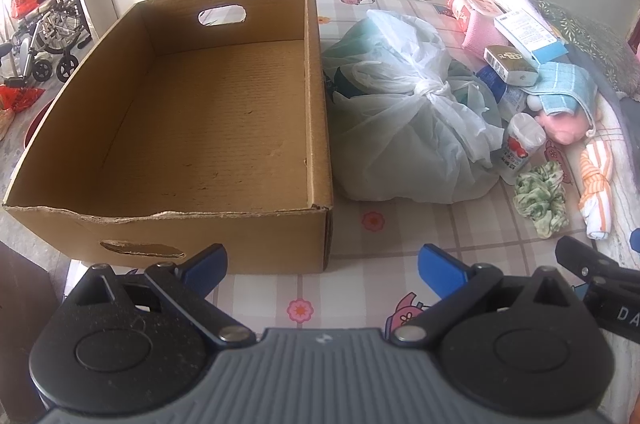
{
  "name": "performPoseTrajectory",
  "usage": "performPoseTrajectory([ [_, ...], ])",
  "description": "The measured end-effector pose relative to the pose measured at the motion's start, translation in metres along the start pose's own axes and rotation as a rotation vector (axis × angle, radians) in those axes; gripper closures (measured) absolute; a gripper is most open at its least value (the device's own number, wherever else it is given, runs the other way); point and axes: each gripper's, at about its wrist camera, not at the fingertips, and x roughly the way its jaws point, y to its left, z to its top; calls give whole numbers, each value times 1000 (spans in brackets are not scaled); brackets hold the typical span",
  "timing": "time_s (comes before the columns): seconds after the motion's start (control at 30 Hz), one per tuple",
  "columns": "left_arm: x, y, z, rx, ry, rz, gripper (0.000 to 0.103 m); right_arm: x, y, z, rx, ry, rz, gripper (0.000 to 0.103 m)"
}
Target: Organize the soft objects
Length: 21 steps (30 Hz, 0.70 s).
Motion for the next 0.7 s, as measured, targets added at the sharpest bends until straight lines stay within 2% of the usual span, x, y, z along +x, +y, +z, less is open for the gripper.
performPoseTrajectory([
  [0.7, -2, 2, 0, -1, 3, -4, 1, -3, 4, 6, -9, -13, 18, 1],
])
